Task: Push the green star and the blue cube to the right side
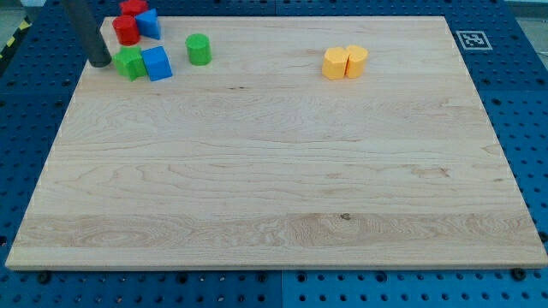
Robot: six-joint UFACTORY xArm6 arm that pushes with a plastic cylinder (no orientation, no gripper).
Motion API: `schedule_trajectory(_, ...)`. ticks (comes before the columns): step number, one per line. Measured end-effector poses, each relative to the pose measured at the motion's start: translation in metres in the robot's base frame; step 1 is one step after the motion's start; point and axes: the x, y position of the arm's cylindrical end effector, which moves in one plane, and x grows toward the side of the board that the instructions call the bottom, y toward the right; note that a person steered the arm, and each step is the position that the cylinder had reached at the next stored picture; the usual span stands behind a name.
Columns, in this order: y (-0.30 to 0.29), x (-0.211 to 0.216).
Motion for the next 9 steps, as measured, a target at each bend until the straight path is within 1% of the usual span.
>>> schedule_trajectory(2, 0.022, 0.0)
schedule_trajectory(7, 0.03, 0.0)
schedule_trajectory(9, 0.076, 0.0)
